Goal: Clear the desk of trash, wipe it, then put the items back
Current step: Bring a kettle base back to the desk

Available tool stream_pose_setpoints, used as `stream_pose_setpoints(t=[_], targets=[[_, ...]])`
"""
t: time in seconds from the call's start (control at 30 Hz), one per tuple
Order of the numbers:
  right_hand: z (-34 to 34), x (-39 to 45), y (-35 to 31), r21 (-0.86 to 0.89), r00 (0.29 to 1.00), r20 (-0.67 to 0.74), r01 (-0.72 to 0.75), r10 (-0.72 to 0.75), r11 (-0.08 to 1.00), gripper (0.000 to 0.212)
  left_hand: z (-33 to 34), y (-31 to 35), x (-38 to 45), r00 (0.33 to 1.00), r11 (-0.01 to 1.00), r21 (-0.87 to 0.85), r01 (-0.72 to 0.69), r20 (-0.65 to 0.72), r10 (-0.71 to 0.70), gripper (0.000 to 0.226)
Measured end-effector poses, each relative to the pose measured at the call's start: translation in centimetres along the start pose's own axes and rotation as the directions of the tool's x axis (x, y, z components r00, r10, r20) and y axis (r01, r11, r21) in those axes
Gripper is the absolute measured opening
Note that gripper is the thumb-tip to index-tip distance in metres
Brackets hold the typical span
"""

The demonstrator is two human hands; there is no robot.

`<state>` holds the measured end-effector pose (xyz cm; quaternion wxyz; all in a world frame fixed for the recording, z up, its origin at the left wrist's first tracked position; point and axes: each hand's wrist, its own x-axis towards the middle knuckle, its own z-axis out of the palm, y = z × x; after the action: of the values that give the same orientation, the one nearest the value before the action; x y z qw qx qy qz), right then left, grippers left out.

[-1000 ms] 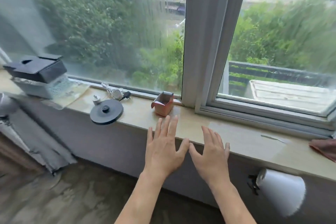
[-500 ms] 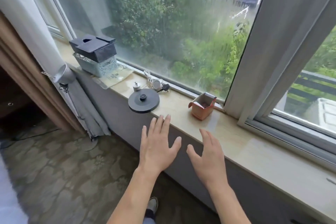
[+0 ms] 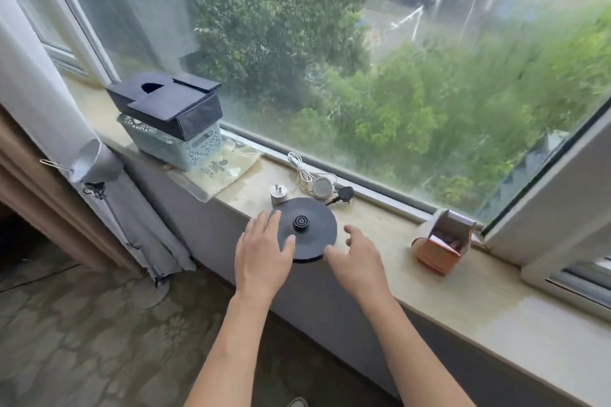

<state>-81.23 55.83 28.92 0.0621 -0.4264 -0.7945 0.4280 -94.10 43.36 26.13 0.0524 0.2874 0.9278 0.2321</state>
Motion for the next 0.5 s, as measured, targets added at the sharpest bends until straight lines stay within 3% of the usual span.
stream_pose_setpoints(t=[0.2,0.3,0.5], targets=[[2.7,4.4,-2.6,-0.108,0.975,-0.018,-0.224,0.223,0.969,0.059,0.2,-2.2,4.7,0.992,0.998,-0.043,0.043,0.119,-0.038,0.057],[3.7,5.2,-3.0,-0.139,0.964,-0.036,-0.267,0.265,0.954,0.063,0.5,-2.0,6.2,0.979,0.996,-0.068,0.066,0.200,-0.051,0.054],[4.1,4.7,-2.6,0.034,0.951,-0.069,-0.300,0.302,0.953,0.054,0.6,-2.0,6.1,0.966,0.984,-0.165,0.065,0.259,-0.020,0.052]])
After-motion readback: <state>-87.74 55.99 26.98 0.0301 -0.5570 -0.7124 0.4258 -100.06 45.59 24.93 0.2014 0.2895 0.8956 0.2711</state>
